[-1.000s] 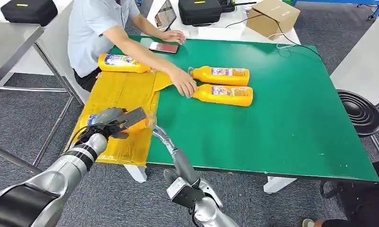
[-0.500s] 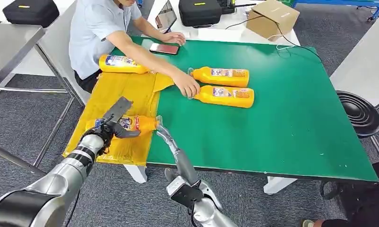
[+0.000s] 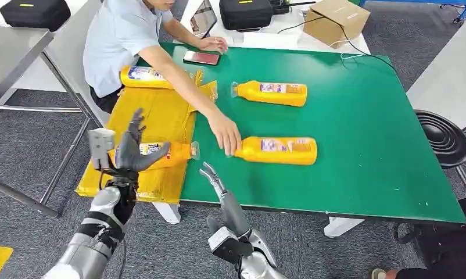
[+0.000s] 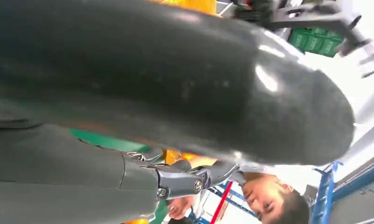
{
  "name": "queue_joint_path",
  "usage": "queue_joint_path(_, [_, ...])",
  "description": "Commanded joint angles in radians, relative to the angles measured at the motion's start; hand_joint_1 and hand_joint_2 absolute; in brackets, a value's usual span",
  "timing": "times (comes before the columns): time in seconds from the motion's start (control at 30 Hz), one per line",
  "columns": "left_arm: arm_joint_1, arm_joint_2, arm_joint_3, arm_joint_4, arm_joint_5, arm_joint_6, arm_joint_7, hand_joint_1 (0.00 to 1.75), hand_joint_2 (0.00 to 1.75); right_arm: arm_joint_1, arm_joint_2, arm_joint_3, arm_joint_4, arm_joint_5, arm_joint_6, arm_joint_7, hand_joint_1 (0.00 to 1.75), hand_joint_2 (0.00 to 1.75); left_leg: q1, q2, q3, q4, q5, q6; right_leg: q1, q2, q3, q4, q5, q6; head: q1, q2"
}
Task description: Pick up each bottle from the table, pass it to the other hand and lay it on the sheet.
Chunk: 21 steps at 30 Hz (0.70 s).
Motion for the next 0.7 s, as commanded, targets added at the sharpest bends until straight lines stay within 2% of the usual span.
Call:
queue_joint_path(0.03, [0.110,-0.019,0.118,-0.328,0.118,-0.012,-0.034,0.00,1.75,-0.008,-0.024,-0.016,0.031,-0.003,-0.007,-0.009,0.00,0.00,0.001,0.003,0.003,0.000,-0.002,-0.001,0.001,0.002,0.003,-0.001,-0.001,-0.001,0.000,0.000])
queue_joint_path(0.2, [0.163,-0.042,0.153,-0.449,0.236,-0.071,-0.027,0.00,1.75,-0.001,-0.028,-0.020,0.023,0.003,-0.010,-0.013,0.00,0.00,0.001,0.002,0.001,0.000,-0.001,0.000,0.001,0.002,0.001,-0.001,0.000,-0.001,0.000,0.000])
queue_joint_path(0.43, [0.161,-0.045,0.154,-0.444,0.245,-0.078,-0.033,0.00,1.75,-0.001,-0.028,-0.021,0.023,0.007,-0.010,-0.014,0.00,0.00,0.001,0.000,0.003,-0.001,-0.001,0.000,0.001,-0.001,0.003,-0.001,-0.001,-0.001,0.000,0.000])
queue_joint_path(0.6, [0.234,-0.052,0.130,-0.529,0.268,-0.130,-0.016,0.00,1.75,0.038,-0.063,-0.042,-0.038,0.104,-0.097,-0.023,0.00,0.00,0.001,0.000,0.003,-0.001,-0.001,0.000,0.001,-0.001,0.003,-0.002,-0.001,-0.001,0.000,0.000])
queue_joint_path(0.63, [0.251,-0.048,0.109,-0.530,0.255,-0.129,-0.008,0.00,1.75,0.052,-0.076,-0.056,-0.070,0.178,-0.164,-0.017,0.00,1.75,0.000,0.000,0.002,-0.001,-0.001,0.000,0.000,-0.001,0.002,-0.002,-0.001,-0.001,0.000,0.000])
queue_joint_path(0.67, [0.275,-0.042,0.082,-0.524,0.204,-0.101,-0.008,0.00,1.75,0.069,-0.092,-0.094,-0.113,0.199,-0.190,-0.006,0.00,1.75,0.000,0.000,0.006,-0.002,-0.002,0.000,0.001,-0.001,0.006,-0.002,-0.002,-0.001,0.000,0.000])
queue_joint_path(0.7, [0.307,-0.044,0.060,-0.520,0.105,-0.012,-0.016,0.00,1.75,0.088,-0.102,-0.143,-0.151,0.205,-0.215,0.015,0.00,1.75,0.000,-0.001,0.003,-0.002,-0.001,0.000,0.000,-0.002,0.004,-0.002,-0.001,-0.001,0.000,0.000])
